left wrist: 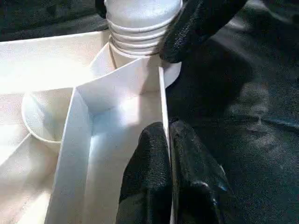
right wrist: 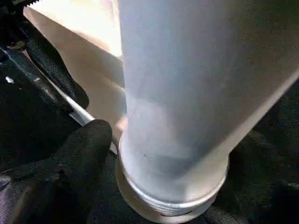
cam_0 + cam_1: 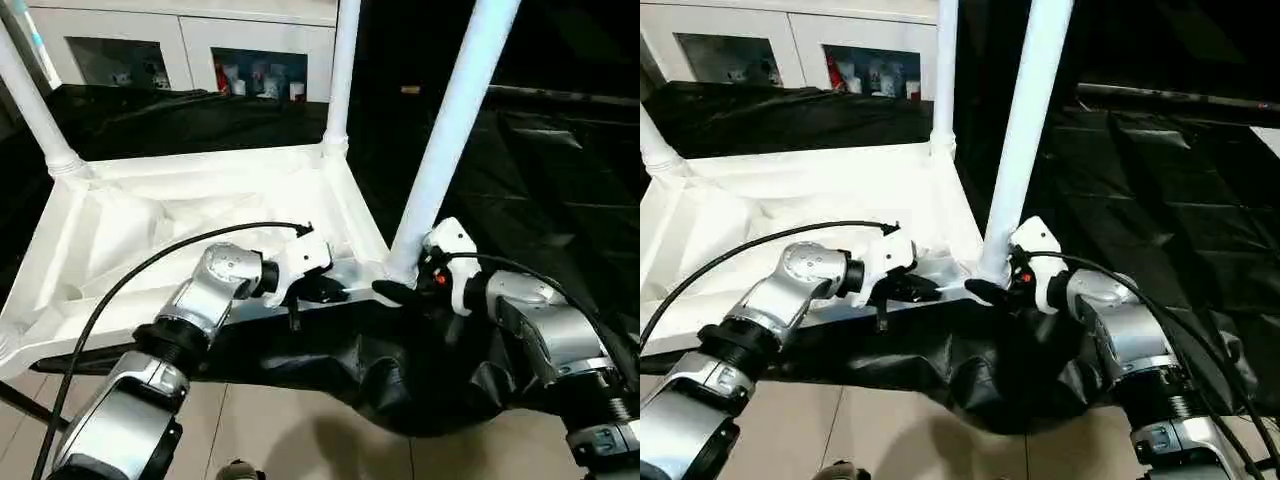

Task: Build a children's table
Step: Rotate leg to tighten

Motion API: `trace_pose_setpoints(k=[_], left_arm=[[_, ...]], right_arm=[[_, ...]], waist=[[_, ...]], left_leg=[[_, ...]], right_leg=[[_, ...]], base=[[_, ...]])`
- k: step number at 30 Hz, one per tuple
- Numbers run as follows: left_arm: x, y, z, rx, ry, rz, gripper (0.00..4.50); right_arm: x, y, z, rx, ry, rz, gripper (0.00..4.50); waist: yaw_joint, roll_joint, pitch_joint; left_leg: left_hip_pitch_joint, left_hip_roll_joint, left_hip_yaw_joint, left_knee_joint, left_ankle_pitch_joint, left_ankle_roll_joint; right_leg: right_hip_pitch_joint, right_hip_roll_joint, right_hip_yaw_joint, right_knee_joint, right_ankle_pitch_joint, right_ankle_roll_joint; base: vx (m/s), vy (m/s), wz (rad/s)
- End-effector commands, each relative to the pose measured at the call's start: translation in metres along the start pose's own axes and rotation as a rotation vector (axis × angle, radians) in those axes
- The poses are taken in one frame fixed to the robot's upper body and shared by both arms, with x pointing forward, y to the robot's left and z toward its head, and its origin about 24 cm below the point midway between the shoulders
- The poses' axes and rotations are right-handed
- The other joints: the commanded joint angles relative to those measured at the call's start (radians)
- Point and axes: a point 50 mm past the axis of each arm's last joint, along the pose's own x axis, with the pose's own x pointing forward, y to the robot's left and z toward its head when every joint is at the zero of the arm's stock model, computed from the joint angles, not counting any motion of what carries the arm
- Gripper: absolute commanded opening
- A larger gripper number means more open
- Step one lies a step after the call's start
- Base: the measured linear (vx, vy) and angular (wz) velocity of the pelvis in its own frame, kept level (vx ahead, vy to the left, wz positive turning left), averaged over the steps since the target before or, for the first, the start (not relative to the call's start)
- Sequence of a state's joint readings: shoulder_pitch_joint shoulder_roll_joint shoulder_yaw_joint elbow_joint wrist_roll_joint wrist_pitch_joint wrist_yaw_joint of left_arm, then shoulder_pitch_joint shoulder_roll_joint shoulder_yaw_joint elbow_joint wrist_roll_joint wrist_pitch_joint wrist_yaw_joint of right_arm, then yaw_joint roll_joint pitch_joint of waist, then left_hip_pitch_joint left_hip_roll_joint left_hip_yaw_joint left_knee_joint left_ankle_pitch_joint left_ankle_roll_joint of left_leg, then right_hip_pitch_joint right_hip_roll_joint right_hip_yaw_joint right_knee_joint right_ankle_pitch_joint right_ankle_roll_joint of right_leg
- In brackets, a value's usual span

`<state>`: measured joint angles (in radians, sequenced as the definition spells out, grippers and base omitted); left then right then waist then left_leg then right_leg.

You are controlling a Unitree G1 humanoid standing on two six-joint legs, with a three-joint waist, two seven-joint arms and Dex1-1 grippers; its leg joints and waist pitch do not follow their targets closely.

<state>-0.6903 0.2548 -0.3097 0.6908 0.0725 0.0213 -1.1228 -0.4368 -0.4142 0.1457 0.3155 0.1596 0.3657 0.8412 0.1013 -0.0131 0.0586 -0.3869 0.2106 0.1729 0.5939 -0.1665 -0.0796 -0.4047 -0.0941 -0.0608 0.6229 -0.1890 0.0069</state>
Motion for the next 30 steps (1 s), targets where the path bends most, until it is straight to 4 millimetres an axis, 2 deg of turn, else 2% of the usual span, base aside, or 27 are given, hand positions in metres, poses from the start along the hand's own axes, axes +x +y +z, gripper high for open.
trace_pose_setpoints(k=[1, 10, 16, 18, 19, 20, 21, 22, 23, 24, 25, 26, 30], left_arm=[[-0.002, 0.003, 0.02, 0.064, -0.074, -0.011, 0.0], [-0.003, 0.002, 0.019, 0.062, -0.067, -0.015, 0.0], [-0.004, 0.003, 0.017, 0.054, -0.057, -0.006, 0.0], [-0.002, 0.009, 0.016, 0.034, -0.035, 0.067, 0.0], [0.002, 0.016, 0.015, 0.009, -0.011, 0.154, 0.0], [0.002, 0.016, 0.015, 0.009, -0.011, 0.154, 0.0], [0.004, 0.02, 0.015, -0.005, 0.004, 0.202, 0.0], [0.013, 0.027, 0.017, -0.052, 0.025, 0.325, 0.0], [0.014, 0.028, 0.017, -0.064, 0.028, 0.346, 0.0], [0.016, 0.029, 0.018, -0.073, 0.03, 0.36, 0.0], [0.026, 0.029, 0.022, -0.112, 0.032, 0.411, 0.0], [0.028, 0.029, 0.022, -0.115, 0.032, 0.415, 0.0], [0.054, 0.019, 0.035, -0.096, 0.032, 0.388, 0.0]], right_arm=[[-0.002, -0.001, 0.007, -0.023, -0.007, 0.005, 3.57], [-0.003, -0.001, 0.007, -0.014, -0.017, 0.014, 2.81], [0.0, 0.0, 0.004, 0.029, -0.041, -0.008, 2.72], [0.005, -0.006, 0.003, 0.084, -0.082, -0.126, 2.72], [0.011, -0.013, 0.001, 0.163, -0.115, -0.268, 2.72], [0.011, -0.013, 0.001, 0.163, -0.115, -0.268, 2.72], [0.015, -0.016, -0.001, 0.214, -0.125, -0.345, 2.72], [0.026, -0.017, -0.006, 0.301, -0.131, -0.478, 2.72], [0.028, -0.017, -0.006, 0.313, -0.131, -0.497, 2.72], [0.03, -0.017, -0.007, 0.32, -0.131, -0.509, 2.72], [0.041, -0.013, -0.005, 0.379, -0.148, -0.572, 2.72], [0.043, -0.012, -0.005, 0.384, -0.149, -0.575, 2.72], [0.075, 0.01, 0.012, 0.359, -0.166, -0.554, 2.72]], waist=[[-0.002, -0.012, -0.076], [-0.001, -0.01, -0.076], [-0.001, -0.012, -0.077], [-0.003, -0.01, -0.077], [-0.006, -0.01, -0.076], [-0.008, -0.008, -0.077], [-0.011, -0.007, -0.077], [-0.015, -0.005, -0.076], [-0.017, -0.003, -0.076], [-0.017, -0.003, -0.076], [-0.016, -0.005, -0.079], [-0.015, -0.005, -0.08], [-0.015, -0.004, -0.083]], left_leg=[[0.018, 0.016, 0.006, -0.064, -0.144, 0.052], [0.017, 0.015, 0.006, -0.064, -0.149, 0.046], [0.017, 0.014, 0.006, -0.063, -0.144, 0.049], [0.017, 0.014, 0.006, -0.064, -0.139, 0.044], [0.018, 0.013, 0.006, -0.066, -0.151, 0.034], [0.018, 0.013, 0.006, -0.065, -0.156, 0.026], [0.02, 0.013, 0.005, -0.066, -0.161, 0.014], [0.02, 0.013, 0.004, -0.067, -0.165, 0.005], [0.022, 0.011, 0.004, -0.068, -0.172, -0.007], [0.022, 0.011, 0.004, -0.068, -0.172, -0.007], [0.02, 0.01, 0.005, -0.067, -0.158, -0.01], [0.019, 0.009, 0.004, -0.066, -0.14, -0.005], [0.015, 0.004, 0.005, -0.061, -0.094, 0.026]], right_leg=[[0.054, -0.043, 0.037, -0.065, -0.078, -0.243], [0.055, -0.043, 0.036, -0.065, -0.081, -0.241], [0.056, -0.044, 0.036, -0.063, -0.075, -0.243], [0.054, -0.044, 0.037, -0.062, -0.072, -0.244], [0.051, -0.043, 0.036, -0.066, -0.1, -0.24], [0.051, -0.043, 0.036, -0.065, -0.105, -0.238], [0.05, -0.044, 0.036, -0.067, -0.121, -0.236], [0.05, -0.042, 0.036, -0.067, -0.124, -0.234], [0.046, -0.042, 0.036, -0.069, -0.137, -0.231], [0.046, -0.042, 0.036, -0.069, -0.137, -0.231], [0.052, -0.043, 0.037, -0.068, -0.117, -0.227], [0.054, -0.042, 0.037, -0.065, -0.083, -0.23], [0.059, -0.039, 0.036, -0.059, 0.016, -0.244]], base=[[0.0, 0.0, 0.0], [0.0, 0.0, 0.0], [0.0, 0.0, 0.0], [0.0, 0.0, 0.0], [0.0, 0.0, 0.0], [0.0, 0.0, 0.0], [0.0, 0.0, 0.0], [0.0, 0.0, 0.0], [0.0, 0.0, 0.0], [0.0, 0.0, 0.0], [0.0, 0.0, 0.0], [0.0, 0.0, 0.0], [0.0, 0.0, 0.0]])
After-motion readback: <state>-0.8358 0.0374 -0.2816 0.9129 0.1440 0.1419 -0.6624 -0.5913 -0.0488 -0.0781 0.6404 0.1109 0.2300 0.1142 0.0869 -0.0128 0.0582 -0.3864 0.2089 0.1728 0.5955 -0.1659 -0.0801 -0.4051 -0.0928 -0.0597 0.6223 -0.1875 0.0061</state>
